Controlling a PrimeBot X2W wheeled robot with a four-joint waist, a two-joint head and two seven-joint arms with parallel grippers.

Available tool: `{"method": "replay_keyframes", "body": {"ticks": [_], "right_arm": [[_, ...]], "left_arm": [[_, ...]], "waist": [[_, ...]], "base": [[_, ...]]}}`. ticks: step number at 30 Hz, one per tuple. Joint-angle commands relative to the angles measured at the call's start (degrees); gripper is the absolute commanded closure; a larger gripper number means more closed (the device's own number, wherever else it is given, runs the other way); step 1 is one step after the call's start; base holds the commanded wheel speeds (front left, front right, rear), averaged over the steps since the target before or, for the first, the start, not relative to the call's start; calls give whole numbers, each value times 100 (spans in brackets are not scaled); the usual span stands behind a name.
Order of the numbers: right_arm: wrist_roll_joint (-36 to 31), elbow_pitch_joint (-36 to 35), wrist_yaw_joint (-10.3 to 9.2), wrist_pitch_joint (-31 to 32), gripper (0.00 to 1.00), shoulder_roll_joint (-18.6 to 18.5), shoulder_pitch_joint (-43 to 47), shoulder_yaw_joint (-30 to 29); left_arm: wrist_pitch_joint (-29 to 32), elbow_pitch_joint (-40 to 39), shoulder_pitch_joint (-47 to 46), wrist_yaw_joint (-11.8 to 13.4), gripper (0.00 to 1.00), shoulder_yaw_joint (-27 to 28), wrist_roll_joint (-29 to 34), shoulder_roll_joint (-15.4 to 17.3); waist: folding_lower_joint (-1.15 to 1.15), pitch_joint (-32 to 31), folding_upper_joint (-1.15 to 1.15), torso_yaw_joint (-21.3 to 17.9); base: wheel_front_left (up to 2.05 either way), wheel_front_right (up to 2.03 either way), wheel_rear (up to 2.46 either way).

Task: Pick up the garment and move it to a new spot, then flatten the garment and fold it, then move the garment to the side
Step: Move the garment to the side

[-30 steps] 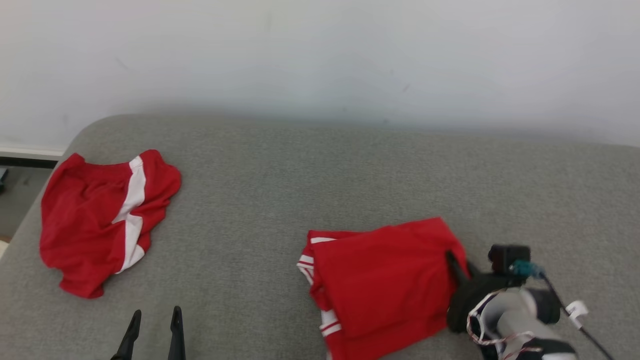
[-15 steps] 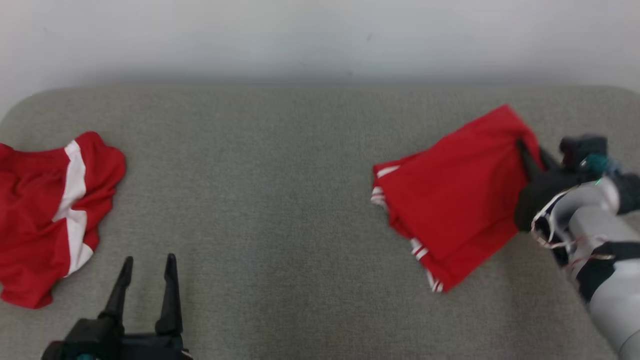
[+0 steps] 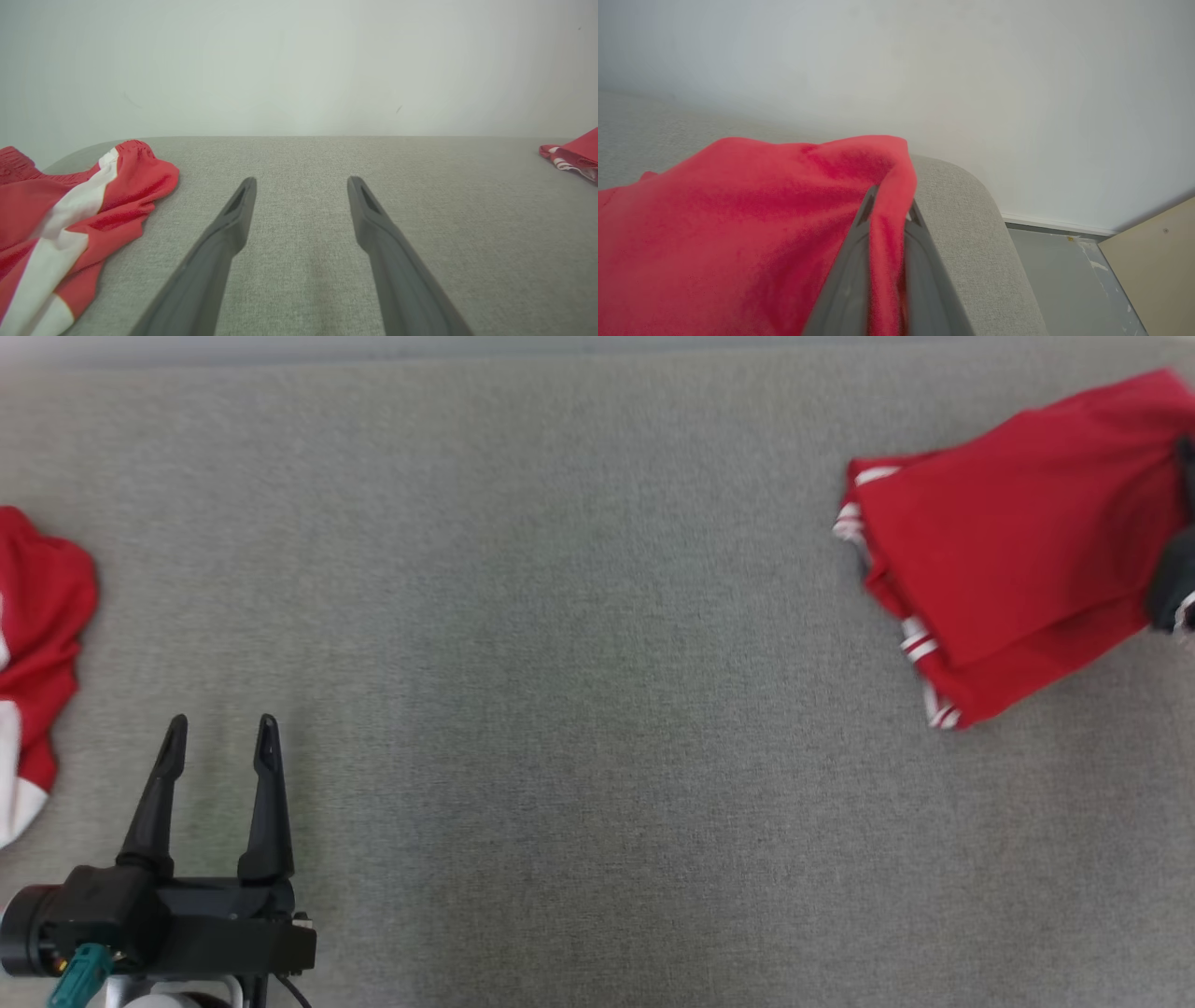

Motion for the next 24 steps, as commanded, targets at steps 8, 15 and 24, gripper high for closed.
{"method": "replay_keyframes", "body": {"ticks": [8,15,24], "right_arm": [[-104,158,-15,202,100,-417,-601,75],[-188,257,-15,259,100,-633,-870,135],[-360,402,-15,306,17,-652,-1018,-23]], "left_arm": [[-4,-208,-176,6,0,65,-63,163],[-4,-319,-85,7,0,159,-7,170],[-4,-408,-14,6,0,223,69,83]], "waist": [[-2,548,-1,-218],[-2,589,-1,-210],[-2,634,-1,-220]], "base": [[0,0,0],[0,0,0],[0,0,0]]}}
